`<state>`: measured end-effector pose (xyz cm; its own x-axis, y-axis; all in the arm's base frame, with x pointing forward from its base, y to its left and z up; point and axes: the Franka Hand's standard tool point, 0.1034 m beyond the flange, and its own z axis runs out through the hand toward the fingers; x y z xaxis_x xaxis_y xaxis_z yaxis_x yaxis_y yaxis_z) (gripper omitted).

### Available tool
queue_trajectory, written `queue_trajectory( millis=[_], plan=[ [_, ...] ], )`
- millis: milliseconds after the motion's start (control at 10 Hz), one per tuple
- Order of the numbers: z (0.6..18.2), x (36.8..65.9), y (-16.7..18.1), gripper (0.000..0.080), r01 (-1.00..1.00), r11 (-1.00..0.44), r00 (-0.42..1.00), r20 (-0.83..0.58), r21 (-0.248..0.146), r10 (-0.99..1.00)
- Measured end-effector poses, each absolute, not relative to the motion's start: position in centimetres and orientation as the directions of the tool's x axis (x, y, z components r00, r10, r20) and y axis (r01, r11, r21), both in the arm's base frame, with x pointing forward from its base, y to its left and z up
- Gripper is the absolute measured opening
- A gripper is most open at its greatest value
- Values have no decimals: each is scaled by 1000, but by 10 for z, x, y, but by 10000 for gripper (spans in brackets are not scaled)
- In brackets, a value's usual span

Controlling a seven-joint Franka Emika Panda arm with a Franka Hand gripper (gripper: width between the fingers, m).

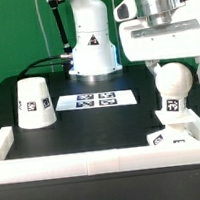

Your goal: Assemble lamp

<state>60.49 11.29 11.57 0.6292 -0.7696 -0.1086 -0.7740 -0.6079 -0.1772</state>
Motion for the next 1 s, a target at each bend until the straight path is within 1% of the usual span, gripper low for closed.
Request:
queue_trajectory(
  millis=[200, 300, 500, 600, 700, 1000],
  plan=[
    [116, 605, 112, 698, -669, -719, 740, -78, -188, -668],
    [115, 605, 108, 698, -541, -821, 838, -36, -179, -545],
    [116, 606, 104, 698, -304, -940, 950, 24, -156, -311],
    [116, 607, 102, 698, -213, -966, 974, 41, -146, -221],
    [116, 607, 102, 698, -176, -974, 982, 46, -143, -184],
    [115, 607, 100, 698, 26, -991, 997, 73, -129, 16]
  ],
)
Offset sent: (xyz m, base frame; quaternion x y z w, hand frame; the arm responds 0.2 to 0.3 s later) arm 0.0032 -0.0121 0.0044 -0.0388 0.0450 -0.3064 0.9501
